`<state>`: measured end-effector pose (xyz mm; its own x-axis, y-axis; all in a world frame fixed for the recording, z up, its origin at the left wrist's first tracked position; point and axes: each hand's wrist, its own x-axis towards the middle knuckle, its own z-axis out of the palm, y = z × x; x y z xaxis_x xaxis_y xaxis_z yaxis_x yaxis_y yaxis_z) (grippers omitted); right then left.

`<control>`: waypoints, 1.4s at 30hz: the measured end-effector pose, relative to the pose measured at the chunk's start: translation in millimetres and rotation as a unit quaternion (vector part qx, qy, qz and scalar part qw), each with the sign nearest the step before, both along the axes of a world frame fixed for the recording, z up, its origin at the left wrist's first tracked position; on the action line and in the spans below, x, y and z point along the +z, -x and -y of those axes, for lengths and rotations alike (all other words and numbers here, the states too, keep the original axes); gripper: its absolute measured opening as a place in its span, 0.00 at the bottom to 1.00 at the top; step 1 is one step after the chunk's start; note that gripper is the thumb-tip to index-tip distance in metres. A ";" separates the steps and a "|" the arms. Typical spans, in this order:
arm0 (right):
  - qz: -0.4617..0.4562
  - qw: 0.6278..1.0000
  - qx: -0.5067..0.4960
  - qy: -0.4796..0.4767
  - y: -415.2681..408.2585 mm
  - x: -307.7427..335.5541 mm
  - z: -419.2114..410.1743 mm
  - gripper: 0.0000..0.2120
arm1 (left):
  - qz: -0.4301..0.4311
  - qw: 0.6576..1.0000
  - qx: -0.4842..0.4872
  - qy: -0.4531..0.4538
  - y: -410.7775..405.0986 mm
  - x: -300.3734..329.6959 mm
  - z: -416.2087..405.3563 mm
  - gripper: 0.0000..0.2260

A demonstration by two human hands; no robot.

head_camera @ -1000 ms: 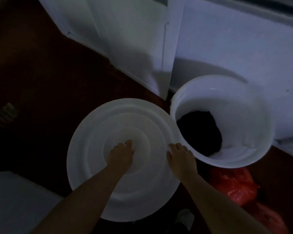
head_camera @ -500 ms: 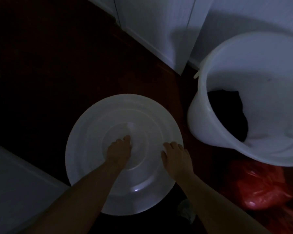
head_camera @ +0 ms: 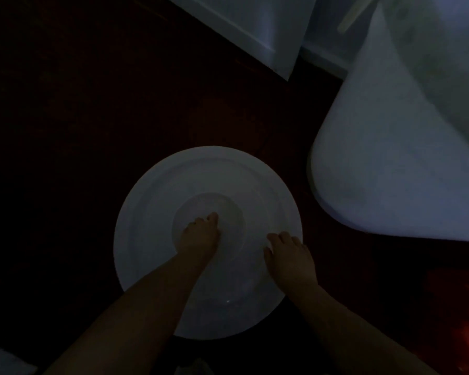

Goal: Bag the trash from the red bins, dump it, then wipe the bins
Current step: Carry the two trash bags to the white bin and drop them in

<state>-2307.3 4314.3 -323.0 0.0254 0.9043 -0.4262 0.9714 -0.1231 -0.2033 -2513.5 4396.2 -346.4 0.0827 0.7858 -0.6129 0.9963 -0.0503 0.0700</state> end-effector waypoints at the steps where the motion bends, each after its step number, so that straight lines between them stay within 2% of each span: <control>1: -0.005 1.000 -0.005 -0.004 -2.7 -9.9 -1.4 0.17 | 0.000 1.000 -0.001 0.002 -2.4 -12.2 -1.3 0.18; 6: 0.015 1.000 -0.009 0.003 -17.6 -28.0 -3.5 0.19 | -0.026 0.999 -0.039 0.001 -10.3 -40.3 3.9 0.20; 10: 0.007 0.999 -0.033 0.011 -27.4 9.1 6.3 0.19 | -0.045 0.994 -0.098 -0.021 -16.6 -5.4 19.4 0.22; 14: 0.006 0.998 -0.048 0.035 -40.1 82.6 24.6 0.18 | -0.045 0.985 -0.162 -0.038 -30.5 73.7 31.4 0.24; 20: 0.005 0.995 -0.097 0.022 -71.6 240.4 58.9 0.15 | -0.009 0.964 -0.264 -0.041 -77.5 237.1 54.0 0.23; 25: 0.015 0.983 -0.184 0.016 -119.8 369.8 106.2 0.15 | 0.031 0.920 -0.385 -0.062 -142.9 372.9 88.7 0.23; 31: 0.009 0.956 -0.292 -0.007 -201.7 490.9 183.0 0.15 | 0.072 0.865 -0.489 -0.088 -253.0 503.0 141.9 0.19; 34: 0.044 0.945 -0.324 0.016 -254.3 532.2 230.1 0.17 | 0.085 0.838 -0.528 -0.105 -319.6 546.8 171.9 0.18; 36: 0.033 0.929 -0.369 0.022 -289.9 550.3 265.2 0.17 | 0.091 0.822 -0.551 -0.113 -364.0 566.0 195.4 0.19; 42: 0.015 0.892 -0.447 0.063 -371.3 555.4 356.6 0.20 | 0.090 0.796 -0.585 -0.128 -479.6 574.0 264.0 0.20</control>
<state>-1936.0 3957.7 232.4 0.7255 0.4625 -0.5097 0.4789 -0.8711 -0.1087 -2033.8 4132.2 227.6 0.9181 0.2034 -0.3403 0.2318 -0.9717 0.0446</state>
